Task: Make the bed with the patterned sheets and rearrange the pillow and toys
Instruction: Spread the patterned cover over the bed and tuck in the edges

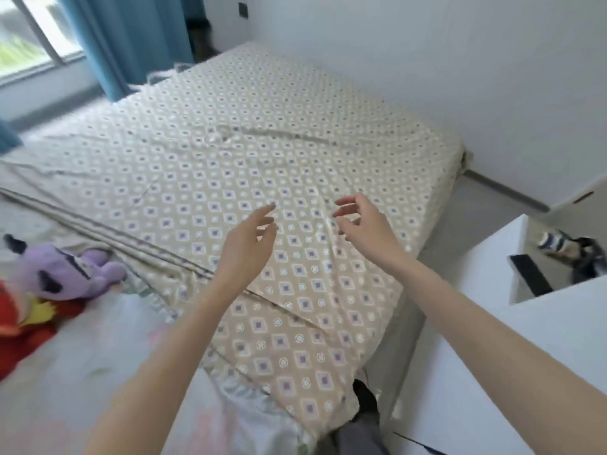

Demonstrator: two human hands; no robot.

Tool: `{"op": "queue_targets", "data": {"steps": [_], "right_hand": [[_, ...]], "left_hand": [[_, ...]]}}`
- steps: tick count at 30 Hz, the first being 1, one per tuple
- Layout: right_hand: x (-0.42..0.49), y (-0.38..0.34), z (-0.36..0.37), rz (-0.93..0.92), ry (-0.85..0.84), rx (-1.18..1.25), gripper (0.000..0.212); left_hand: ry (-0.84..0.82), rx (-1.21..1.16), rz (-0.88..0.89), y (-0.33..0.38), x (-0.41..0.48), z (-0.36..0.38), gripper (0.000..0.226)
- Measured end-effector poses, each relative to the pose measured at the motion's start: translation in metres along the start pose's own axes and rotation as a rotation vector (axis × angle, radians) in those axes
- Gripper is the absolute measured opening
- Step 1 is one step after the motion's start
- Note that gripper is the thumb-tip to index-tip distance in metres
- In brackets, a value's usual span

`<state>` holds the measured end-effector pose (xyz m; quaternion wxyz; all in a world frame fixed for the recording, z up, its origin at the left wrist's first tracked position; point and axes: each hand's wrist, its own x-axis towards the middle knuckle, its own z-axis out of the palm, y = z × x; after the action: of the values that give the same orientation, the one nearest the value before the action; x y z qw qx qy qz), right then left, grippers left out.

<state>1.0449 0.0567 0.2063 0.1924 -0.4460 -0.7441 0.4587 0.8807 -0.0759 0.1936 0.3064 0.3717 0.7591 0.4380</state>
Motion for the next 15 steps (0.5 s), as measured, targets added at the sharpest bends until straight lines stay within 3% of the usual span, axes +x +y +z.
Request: {"op": "queue_targets", "data": {"steps": [15], "right_hand": [[0.219, -0.039, -0.178, -0.162, -0.100, -0.099, 0.020]], "left_hand": [[0.145, -0.161, -0.052, 0.174, 0.193, 0.077, 0.037]]}}
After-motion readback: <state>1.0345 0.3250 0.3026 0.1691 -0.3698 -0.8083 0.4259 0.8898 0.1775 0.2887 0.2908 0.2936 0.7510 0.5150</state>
